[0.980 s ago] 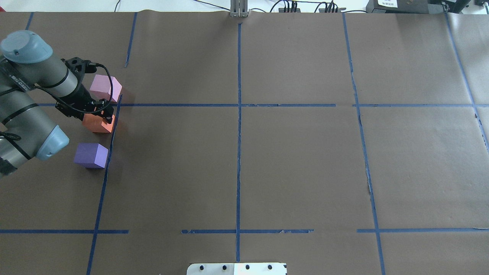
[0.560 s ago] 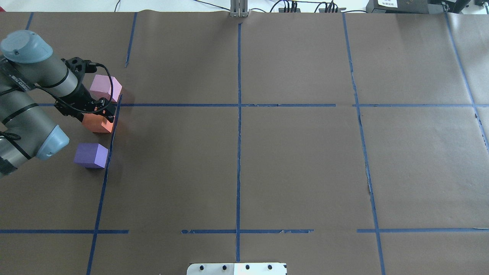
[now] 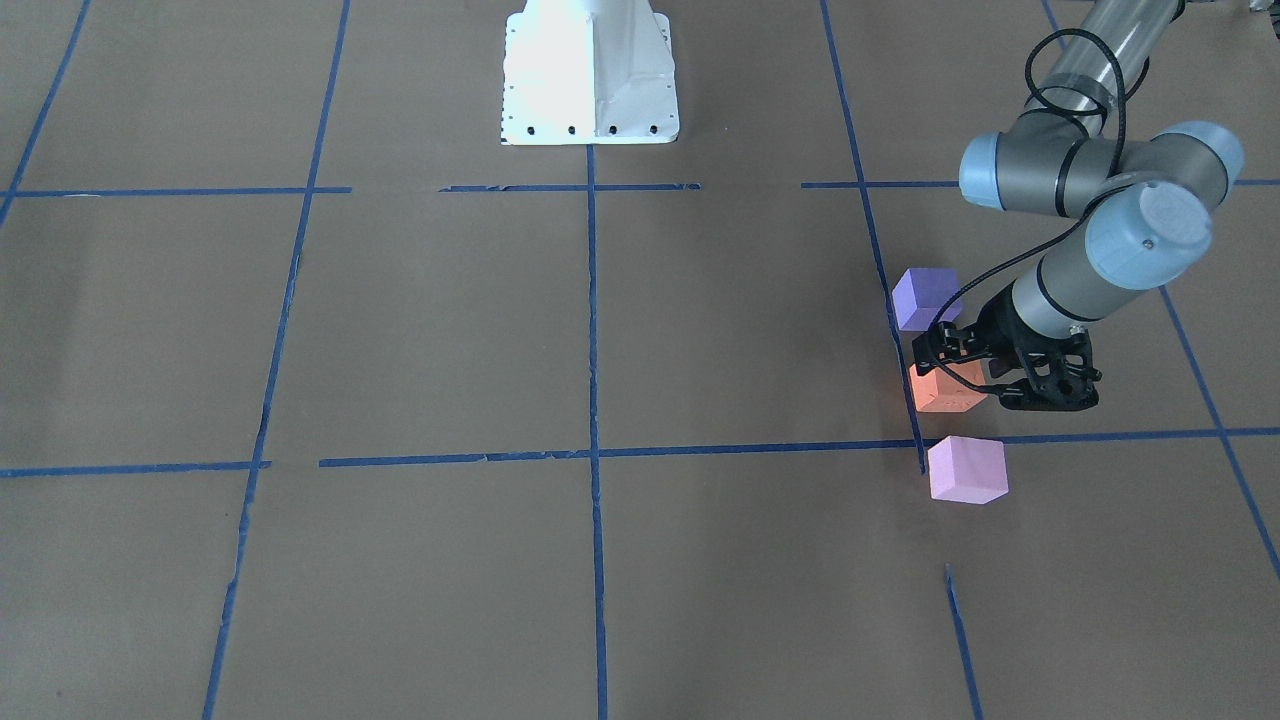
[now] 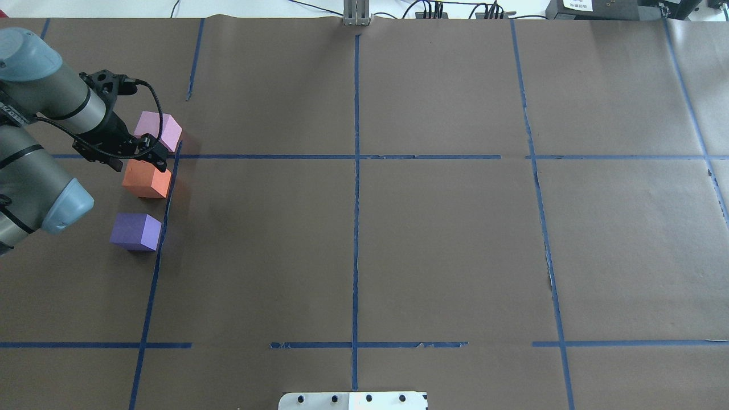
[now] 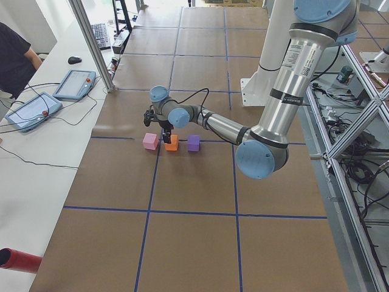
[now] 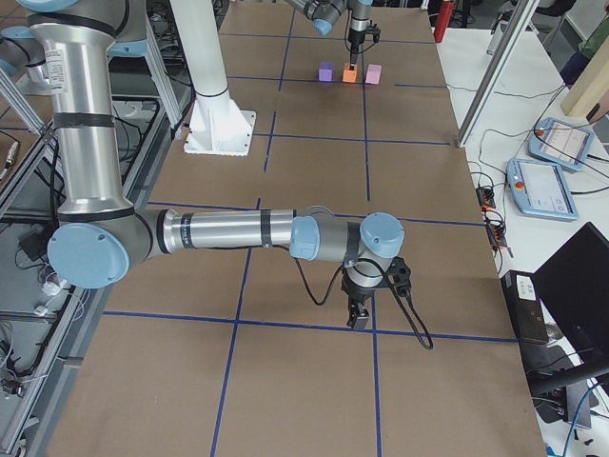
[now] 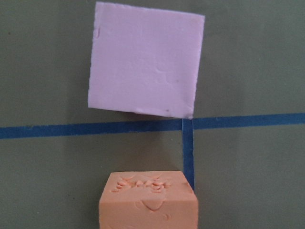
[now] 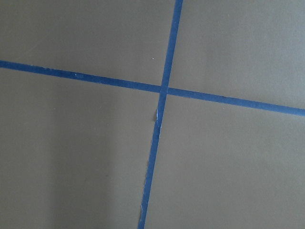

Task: Arrange blocks in a line

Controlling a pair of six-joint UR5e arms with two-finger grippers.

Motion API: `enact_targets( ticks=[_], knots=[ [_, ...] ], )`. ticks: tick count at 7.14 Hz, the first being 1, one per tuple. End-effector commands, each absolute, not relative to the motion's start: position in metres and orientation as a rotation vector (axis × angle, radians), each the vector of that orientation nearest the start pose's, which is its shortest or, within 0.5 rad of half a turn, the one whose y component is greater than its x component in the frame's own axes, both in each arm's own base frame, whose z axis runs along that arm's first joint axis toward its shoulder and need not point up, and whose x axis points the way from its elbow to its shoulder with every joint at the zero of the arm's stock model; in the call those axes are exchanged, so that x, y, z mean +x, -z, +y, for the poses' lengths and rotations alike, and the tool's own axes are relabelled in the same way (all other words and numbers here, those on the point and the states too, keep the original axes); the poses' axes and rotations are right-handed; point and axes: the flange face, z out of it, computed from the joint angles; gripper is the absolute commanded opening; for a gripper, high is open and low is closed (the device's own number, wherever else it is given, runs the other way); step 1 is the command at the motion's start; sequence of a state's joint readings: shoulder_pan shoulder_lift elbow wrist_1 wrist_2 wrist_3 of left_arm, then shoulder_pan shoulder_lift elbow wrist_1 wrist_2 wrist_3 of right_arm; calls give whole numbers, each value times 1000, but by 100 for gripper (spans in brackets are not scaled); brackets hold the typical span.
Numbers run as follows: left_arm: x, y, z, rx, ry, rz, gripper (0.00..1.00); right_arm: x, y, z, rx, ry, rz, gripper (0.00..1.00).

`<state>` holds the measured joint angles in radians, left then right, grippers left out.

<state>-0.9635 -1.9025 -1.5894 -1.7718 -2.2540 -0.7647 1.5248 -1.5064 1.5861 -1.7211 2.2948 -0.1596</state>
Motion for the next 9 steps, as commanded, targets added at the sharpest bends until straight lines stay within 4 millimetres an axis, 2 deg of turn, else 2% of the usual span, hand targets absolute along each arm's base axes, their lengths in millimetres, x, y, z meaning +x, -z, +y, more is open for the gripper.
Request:
enact_targets(
  ticks=[1,2,3,4,6,7,8,9],
  knots=[
    [257,-418,-570,-9,34,825,100,44,-637,-515,-26,171,-727,100],
    [242,-412,-575,-12,65,813,100,44,-637,-515,-26,171,-727,100],
    [214,-406,-583,19,72,809,100,44,-637,-515,-26,171,-727,100],
    [176,-410,-595,65,40,793,100,44,-637,-515,-26,171,-727,100],
    [96,-432,-611,178,-65,755,100,44,-637,-515,-26,171,-727,100],
    [46,-459,-604,187,-57,728,100,44,-637,-515,-26,171,-727,100],
    [3,-497,-590,182,-44,708,100,44,-637,-515,-26,171,-727,100],
    [-49,-539,-580,165,-11,697,100,44,-637,-515,-26,171,-727,100]
  ],
)
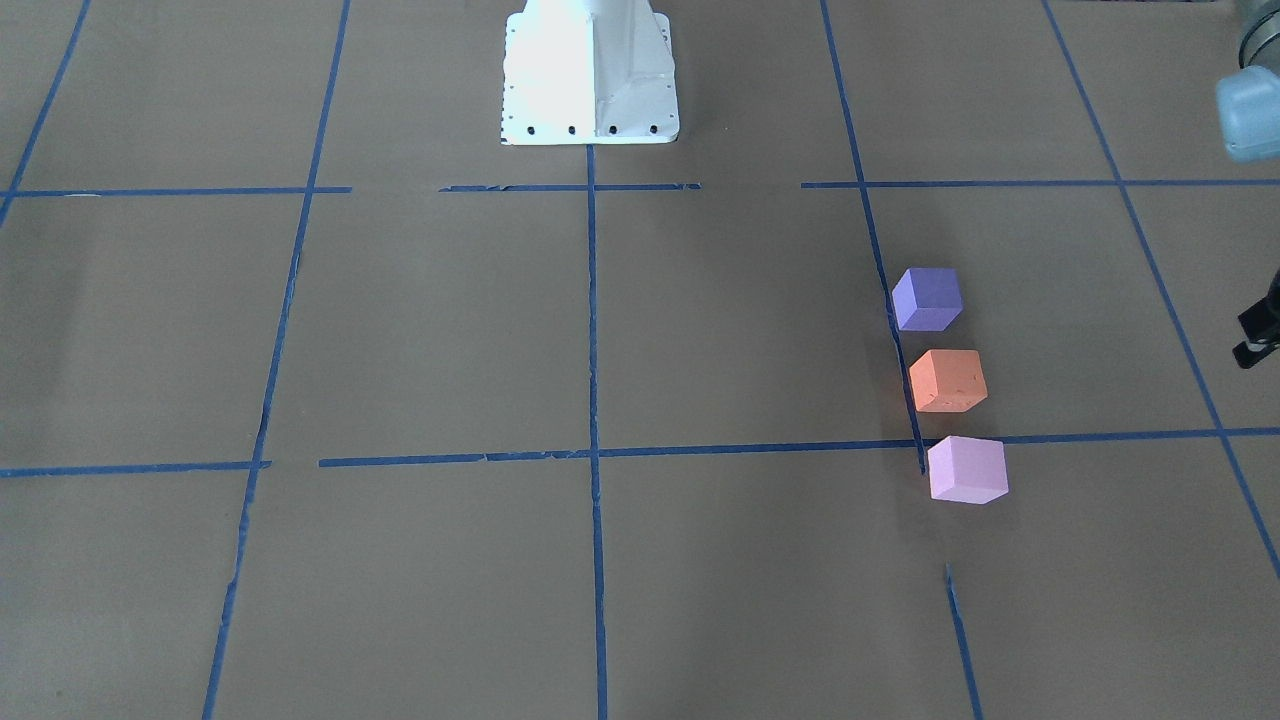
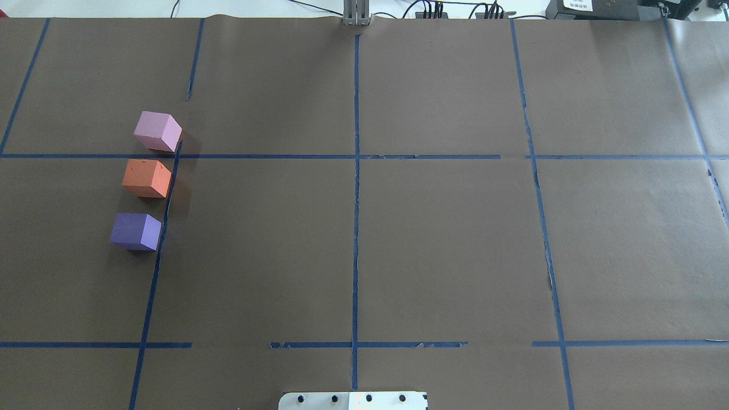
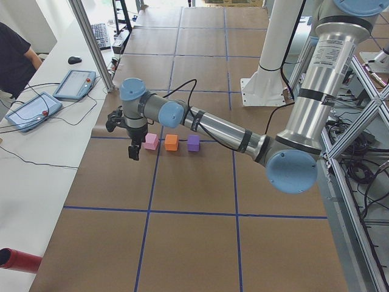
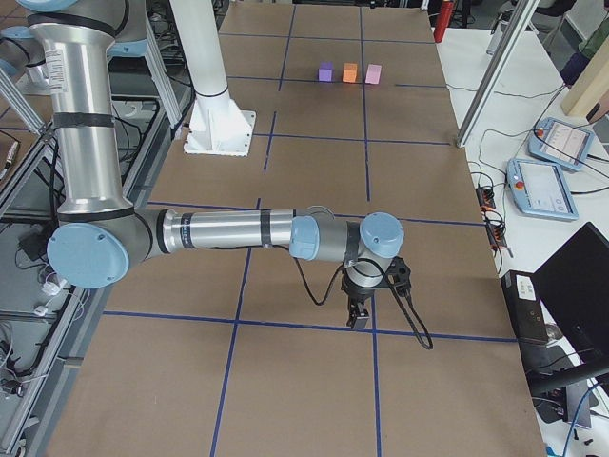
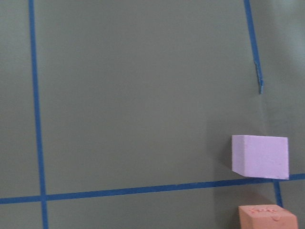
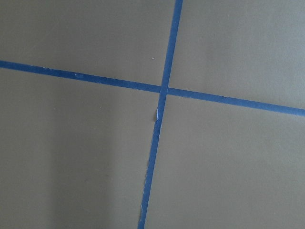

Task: Arrange blocks in a line

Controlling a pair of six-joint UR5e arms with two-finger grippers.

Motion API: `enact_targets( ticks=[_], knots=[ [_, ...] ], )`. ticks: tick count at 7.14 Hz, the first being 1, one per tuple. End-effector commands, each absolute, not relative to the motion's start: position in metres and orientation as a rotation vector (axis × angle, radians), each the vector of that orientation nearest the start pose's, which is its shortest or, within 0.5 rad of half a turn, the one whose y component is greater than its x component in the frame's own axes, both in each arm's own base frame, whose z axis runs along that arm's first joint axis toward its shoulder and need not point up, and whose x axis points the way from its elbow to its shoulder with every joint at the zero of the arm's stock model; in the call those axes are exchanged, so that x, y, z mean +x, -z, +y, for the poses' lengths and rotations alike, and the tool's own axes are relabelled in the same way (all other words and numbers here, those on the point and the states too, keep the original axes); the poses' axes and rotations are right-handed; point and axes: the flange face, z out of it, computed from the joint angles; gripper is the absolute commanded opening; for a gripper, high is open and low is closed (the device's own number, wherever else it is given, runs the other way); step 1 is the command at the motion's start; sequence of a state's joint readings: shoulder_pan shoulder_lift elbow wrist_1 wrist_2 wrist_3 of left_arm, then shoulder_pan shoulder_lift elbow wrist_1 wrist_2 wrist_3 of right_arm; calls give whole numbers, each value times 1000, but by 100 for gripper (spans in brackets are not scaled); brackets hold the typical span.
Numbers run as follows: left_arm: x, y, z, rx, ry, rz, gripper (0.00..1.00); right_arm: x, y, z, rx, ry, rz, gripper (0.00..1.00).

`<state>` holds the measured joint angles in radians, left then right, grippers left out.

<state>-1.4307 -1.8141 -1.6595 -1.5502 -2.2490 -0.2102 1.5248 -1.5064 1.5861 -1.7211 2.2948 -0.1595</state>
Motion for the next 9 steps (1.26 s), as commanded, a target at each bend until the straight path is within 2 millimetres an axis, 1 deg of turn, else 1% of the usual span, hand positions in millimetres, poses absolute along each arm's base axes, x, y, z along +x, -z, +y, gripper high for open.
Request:
enact_targets(
  ticks=[1,2,3,4,5,6,7,8,9],
  knots=[
    [-79,-571,-575,135,31,694,100,44,-637,-515,-26,171,-727,100],
    [-71,-600,-576,106,29,779,100,44,-637,-515,-26,171,-727,100],
    [-86,-608,-567,112,56,798,100,44,-637,-515,-26,171,-727,100],
    [-92,-618,-559,97,76,804,100,44,-637,-515,-26,171,-727,100],
    [-107,-623,-548,102,97,790,100,44,-637,-515,-26,171,-727,100],
    [-106,-636,-501,97,89,791,100,44,-637,-515,-26,171,-727,100],
    [-106,-625,-472,119,79,789,100,44,-637,-515,-26,171,-727,100],
    [-103,-634,-442,100,86,796,100,44,-637,-515,-26,171,-727,100],
    [-104,-634,-437,99,89,790,100,44,-637,-515,-26,171,-727,100]
  ],
)
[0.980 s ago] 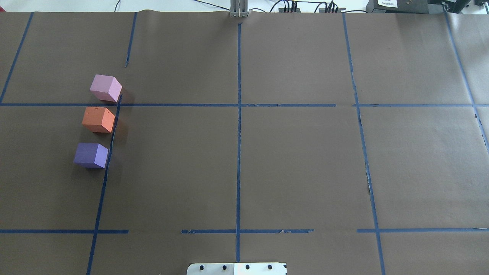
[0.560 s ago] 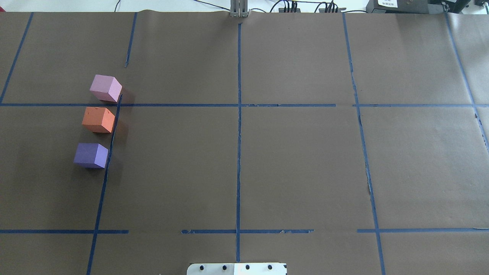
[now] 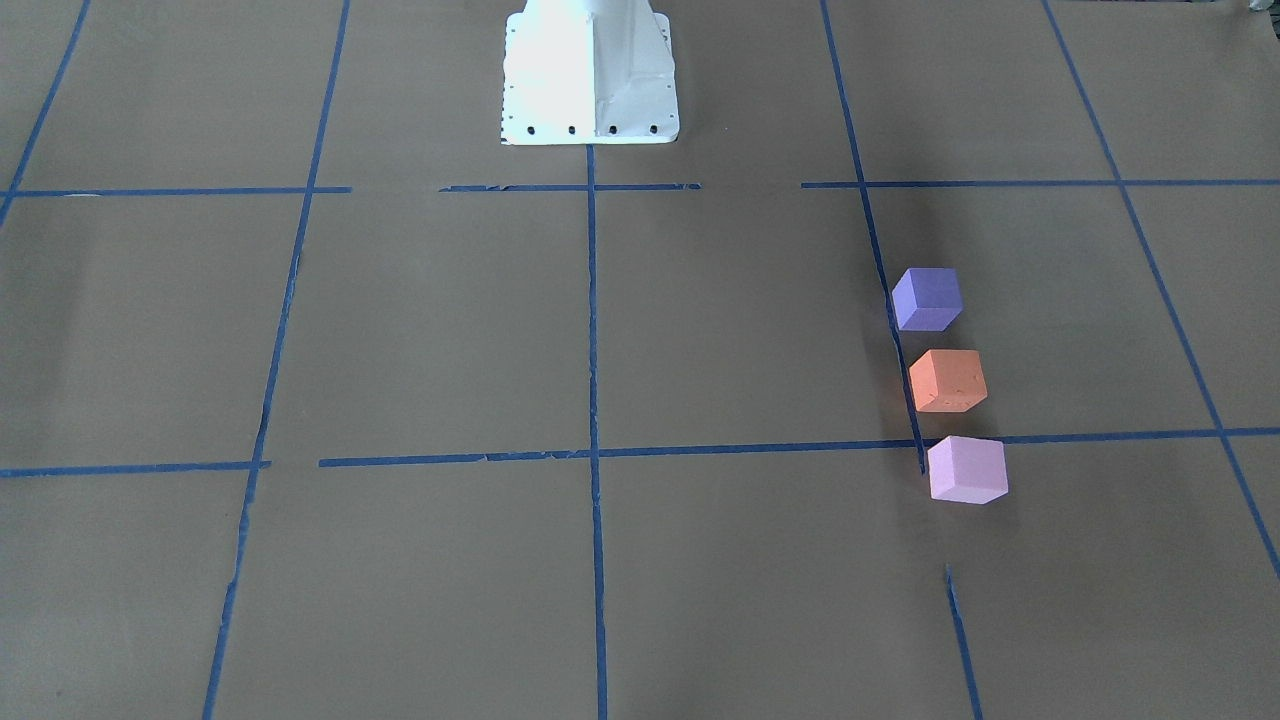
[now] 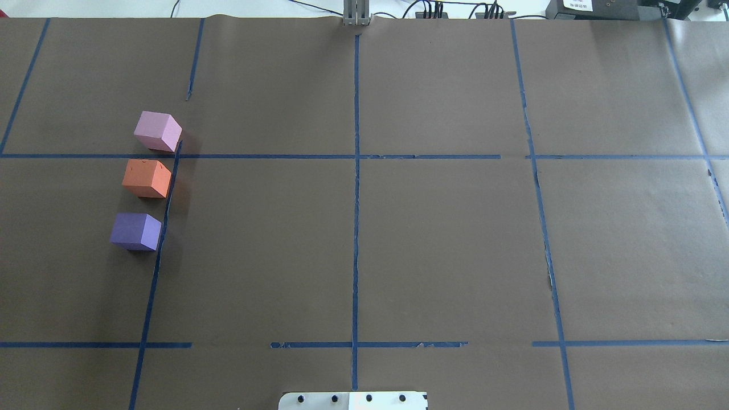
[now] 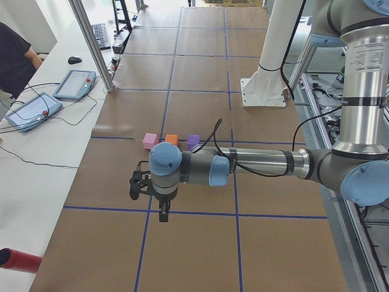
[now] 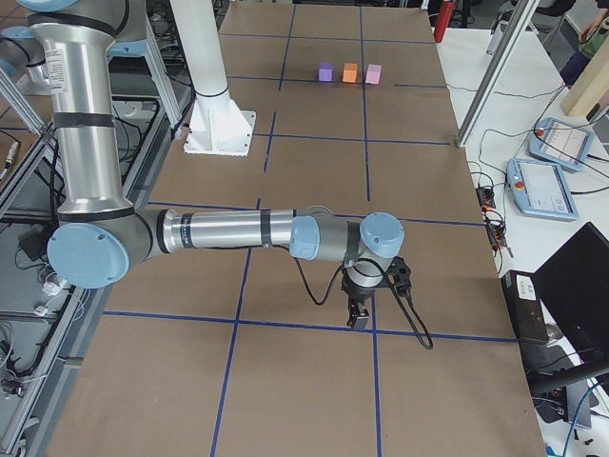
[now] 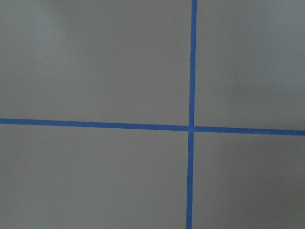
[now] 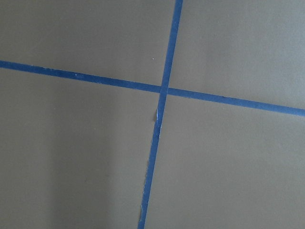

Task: Arrange blocks in a line

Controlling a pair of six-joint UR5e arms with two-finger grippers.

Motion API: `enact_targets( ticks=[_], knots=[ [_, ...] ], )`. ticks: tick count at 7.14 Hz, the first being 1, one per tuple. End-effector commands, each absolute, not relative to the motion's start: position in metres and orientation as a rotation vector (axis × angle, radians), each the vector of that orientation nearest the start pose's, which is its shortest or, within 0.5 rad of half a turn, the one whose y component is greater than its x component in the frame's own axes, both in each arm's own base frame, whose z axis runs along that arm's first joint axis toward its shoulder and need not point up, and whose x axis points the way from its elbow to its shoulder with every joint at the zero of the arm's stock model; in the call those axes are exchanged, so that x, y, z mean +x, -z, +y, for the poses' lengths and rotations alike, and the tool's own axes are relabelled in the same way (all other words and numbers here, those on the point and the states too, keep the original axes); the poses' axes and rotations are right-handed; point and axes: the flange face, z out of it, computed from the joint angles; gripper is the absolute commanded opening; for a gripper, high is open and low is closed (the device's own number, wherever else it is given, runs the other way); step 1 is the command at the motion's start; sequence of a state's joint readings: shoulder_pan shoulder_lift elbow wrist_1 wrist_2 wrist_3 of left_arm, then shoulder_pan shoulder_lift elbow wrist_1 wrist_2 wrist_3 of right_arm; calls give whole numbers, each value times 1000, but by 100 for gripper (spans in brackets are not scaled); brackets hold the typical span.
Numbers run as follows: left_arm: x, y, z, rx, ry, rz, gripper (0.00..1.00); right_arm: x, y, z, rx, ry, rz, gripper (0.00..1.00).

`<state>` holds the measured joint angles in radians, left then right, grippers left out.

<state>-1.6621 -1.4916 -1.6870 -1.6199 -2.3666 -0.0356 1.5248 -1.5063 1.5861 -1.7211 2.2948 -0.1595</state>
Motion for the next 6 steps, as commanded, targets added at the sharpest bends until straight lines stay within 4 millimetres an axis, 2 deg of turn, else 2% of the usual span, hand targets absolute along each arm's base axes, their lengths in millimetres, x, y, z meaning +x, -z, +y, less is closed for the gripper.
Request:
enact_targets(
  ticks=[1,4,6],
  knots=[
    [-102,-637,-423,92,92,791,100,44,-637,-515,-26,171,-727,100],
    [-101,-641,-415,75,99,793,100,44,-637,-515,-26,171,-727,100],
    [-100,-638,-418,-34,140,795,100,44,-637,-515,-26,171,-727,100]
  ],
)
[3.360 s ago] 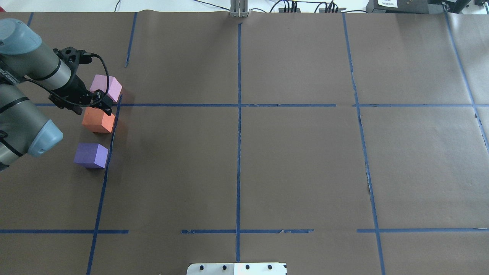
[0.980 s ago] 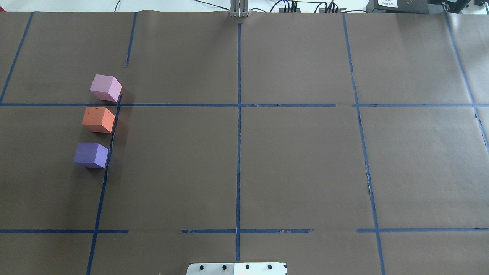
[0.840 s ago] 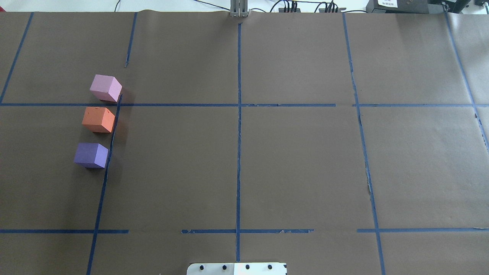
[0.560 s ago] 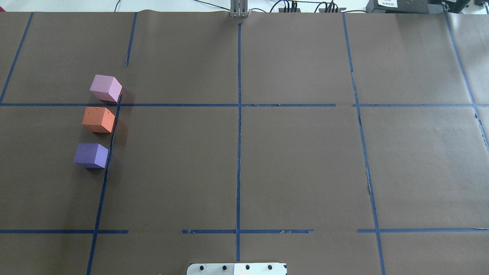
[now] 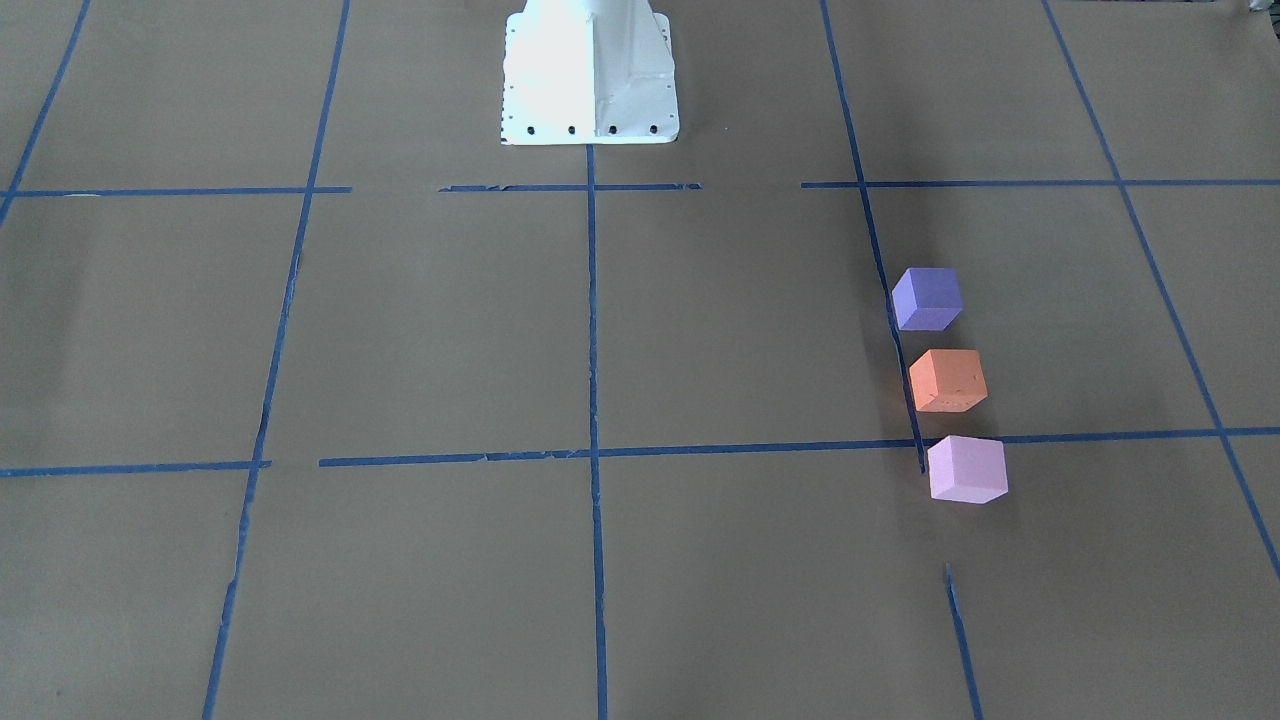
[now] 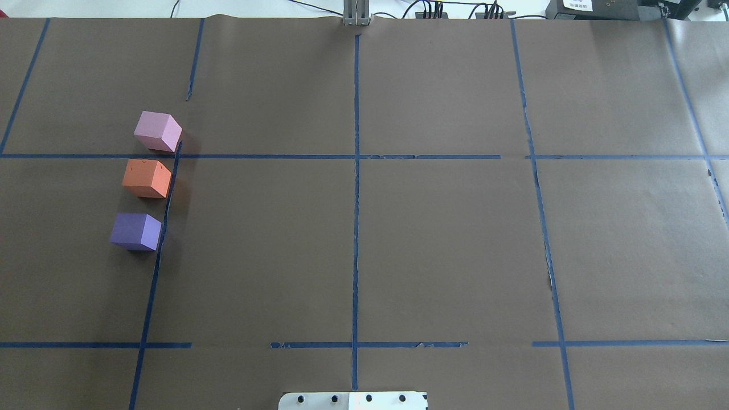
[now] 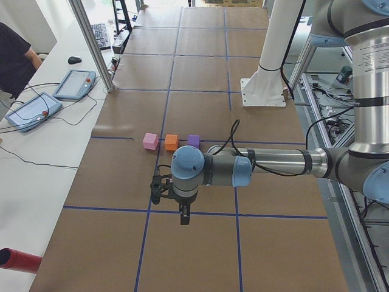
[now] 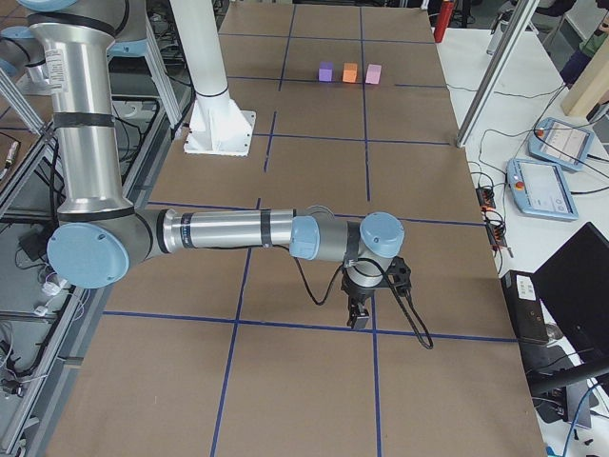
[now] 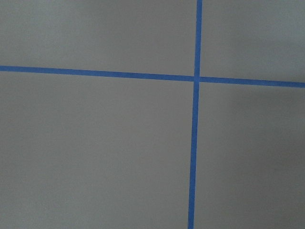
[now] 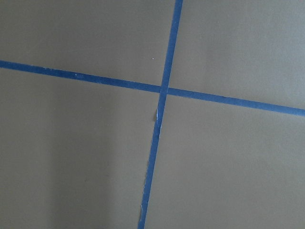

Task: Arrange blocks in a line

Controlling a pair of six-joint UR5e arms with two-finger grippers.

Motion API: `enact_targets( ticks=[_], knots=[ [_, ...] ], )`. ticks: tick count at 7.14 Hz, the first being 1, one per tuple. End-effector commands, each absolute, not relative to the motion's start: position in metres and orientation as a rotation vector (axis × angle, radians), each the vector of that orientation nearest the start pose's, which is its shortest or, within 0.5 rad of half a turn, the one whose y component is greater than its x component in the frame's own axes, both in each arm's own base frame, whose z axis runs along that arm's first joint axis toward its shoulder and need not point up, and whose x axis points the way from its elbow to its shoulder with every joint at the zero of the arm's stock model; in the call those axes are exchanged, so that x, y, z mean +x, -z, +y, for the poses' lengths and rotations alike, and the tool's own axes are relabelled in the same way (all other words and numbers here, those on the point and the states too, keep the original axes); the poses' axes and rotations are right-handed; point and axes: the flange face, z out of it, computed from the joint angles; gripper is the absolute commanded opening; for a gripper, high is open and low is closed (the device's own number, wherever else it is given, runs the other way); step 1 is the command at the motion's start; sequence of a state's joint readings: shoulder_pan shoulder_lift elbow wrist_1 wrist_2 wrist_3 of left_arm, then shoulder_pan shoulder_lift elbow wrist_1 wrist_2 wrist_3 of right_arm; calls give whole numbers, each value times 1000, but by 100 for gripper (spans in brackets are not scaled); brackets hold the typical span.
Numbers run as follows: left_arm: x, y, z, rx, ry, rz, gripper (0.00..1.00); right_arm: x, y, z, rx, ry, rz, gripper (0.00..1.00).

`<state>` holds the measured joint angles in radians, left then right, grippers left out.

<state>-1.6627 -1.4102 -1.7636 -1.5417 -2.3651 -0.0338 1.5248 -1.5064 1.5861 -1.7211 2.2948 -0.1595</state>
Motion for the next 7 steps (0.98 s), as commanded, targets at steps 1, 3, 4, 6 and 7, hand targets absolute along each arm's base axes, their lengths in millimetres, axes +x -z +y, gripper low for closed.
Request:
enact_targets(
  ticks=[1,3,4,6,7],
  knots=[
    [-100,-638,-419,-31,137,793,100,44,-637,-515,-26,171,-727,100],
    [-102,-636,-427,16,34,762,100,44,-637,-515,-26,171,-727,100],
    [-104,-632,-428,33,6,746,100,44,-637,-515,-26,171,-727,100],
    [-104,-633,-429,33,3,744,100,44,-637,-515,-26,171,-727,100],
    [-104,-635,-432,31,4,740,100,44,-637,-515,-26,171,-727,100]
  ],
)
